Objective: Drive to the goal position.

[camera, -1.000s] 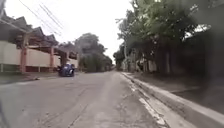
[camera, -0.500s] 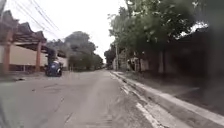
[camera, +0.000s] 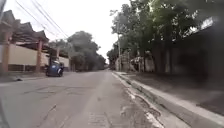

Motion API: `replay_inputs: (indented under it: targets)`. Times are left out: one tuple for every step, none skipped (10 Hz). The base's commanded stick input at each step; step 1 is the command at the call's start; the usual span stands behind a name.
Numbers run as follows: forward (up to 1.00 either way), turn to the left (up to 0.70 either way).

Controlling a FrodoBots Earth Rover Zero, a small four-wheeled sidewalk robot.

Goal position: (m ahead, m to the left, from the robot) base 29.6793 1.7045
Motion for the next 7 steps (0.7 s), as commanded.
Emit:
replay_inputs:
  targets:
    - [0.70,0.00]
    - [0.70,0.00]
    - [0.70,0.00]
    - [0.70,0.00]
    - [0.70,0.00]
    - [0.70,0.00]
    - [0.70,-0.07]
